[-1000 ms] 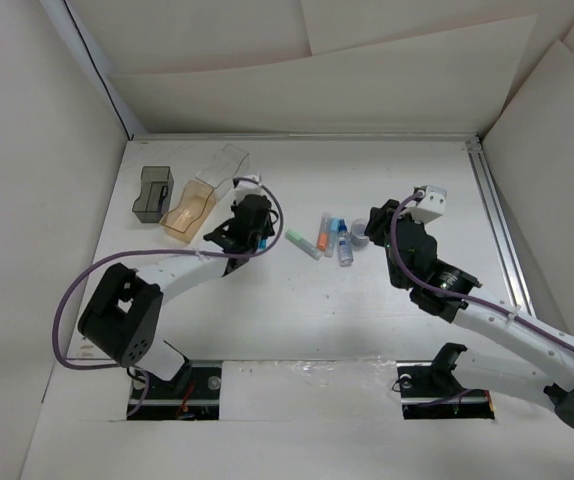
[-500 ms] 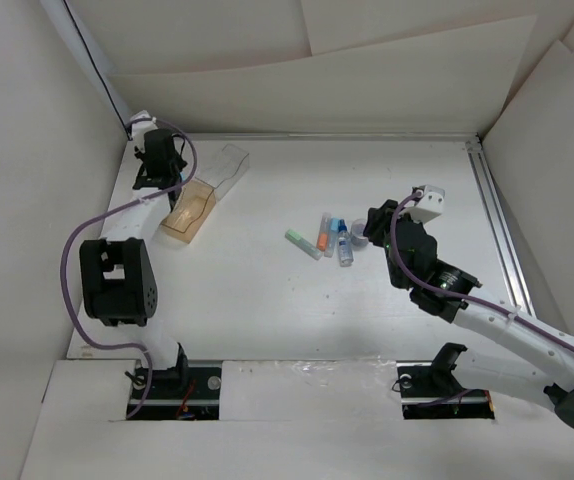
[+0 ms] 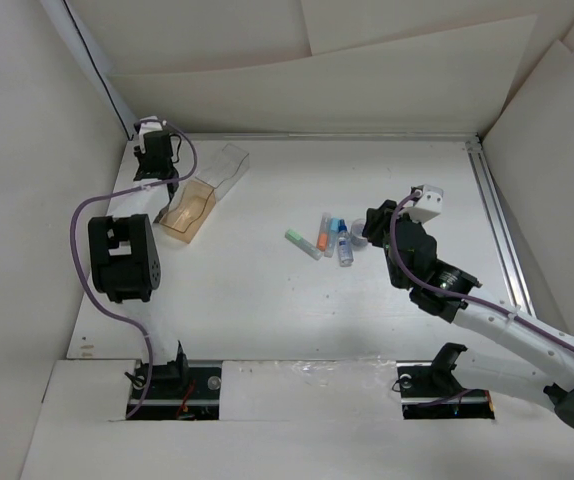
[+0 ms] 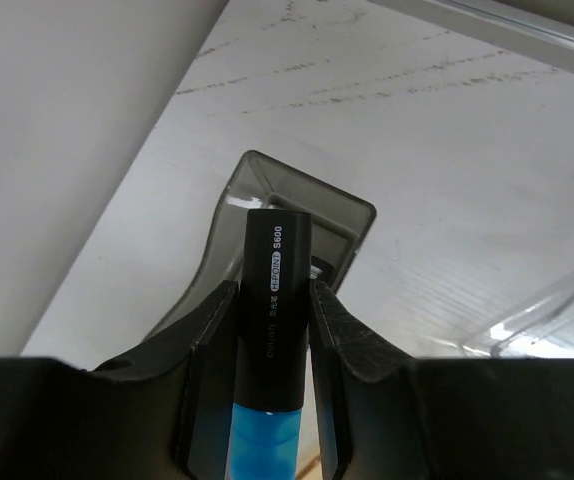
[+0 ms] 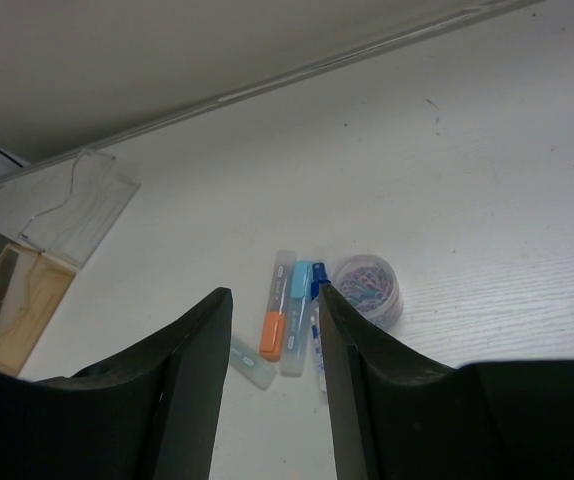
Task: Sort the stationery into containers
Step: Place the pen in the storage box.
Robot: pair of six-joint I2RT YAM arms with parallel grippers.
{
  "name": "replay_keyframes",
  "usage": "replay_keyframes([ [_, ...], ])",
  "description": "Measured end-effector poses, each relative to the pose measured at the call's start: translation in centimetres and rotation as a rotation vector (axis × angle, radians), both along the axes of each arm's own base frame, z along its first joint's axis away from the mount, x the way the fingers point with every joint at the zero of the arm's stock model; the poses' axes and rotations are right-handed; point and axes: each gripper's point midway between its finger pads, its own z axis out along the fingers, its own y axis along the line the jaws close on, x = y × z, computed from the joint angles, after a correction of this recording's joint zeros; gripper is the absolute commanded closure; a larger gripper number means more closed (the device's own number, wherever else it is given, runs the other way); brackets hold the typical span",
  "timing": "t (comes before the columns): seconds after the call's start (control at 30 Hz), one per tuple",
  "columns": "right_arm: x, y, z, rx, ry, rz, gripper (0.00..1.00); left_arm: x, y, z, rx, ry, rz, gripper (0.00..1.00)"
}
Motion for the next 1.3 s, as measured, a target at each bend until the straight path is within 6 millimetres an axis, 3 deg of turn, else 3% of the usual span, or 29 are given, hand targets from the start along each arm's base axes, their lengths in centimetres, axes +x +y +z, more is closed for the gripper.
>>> replay_keyframes([
  [0.33,0.0,0.0,0.0,-0.001,0.000,0.000,0.54,0.2,3.1,-0.8,0.151,0.080,-0.005,0.78],
  [0.43,0.0,0.0,0.0,-0.001,0.000,0.000,0.54,0.3,3.5,-0.9,0.170,0.088,-0.010,0.75],
  [0.6,0.0,0.0,0.0,-0.001,0.000,0.000,0.54,0.5,3.6,-0.9,0.190,0.089,-0.018,0.59],
  [0.93,0.0,0.0,0.0,-0.001,0.000,0.000,0.56,0.6,3.6,-0.8,0.183,0.077,-0.011,0.57],
  [0.97,0.0,0.0,0.0,-0.002,0.000,0.000,0.58,0.6,3.6,-0.8,0.175,0.074,-0.008,0.60],
  [1.03,0.0,0.0,-0.1,-0.006,0.002,0.000,0.64,0.6,3.2,-0.9,0.145,0.067,-0.006,0.64],
  [1.07,0.1,0.0,-0.2,-0.009,0.004,0.000,0.77,0.7,3.0,-0.8,0.125,0.058,-0.007,0.68],
  [1.13,0.1,0.1,-0.4,-0.019,0.009,0.001,0.86,0.8,2.1,-0.1,0.077,0.032,-0.012,0.78],
  [1.23,0.3,0.3,-0.9,-0.035,0.019,0.005,0.98,1.0,-0.7,2.7,0.009,-0.036,-0.049,0.86],
  [1.3,0.4,0.6,-1.4,-0.052,0.032,0.011,1.00,1.4,-4.1,5.9,-0.050,-0.117,-0.107,0.88],
])
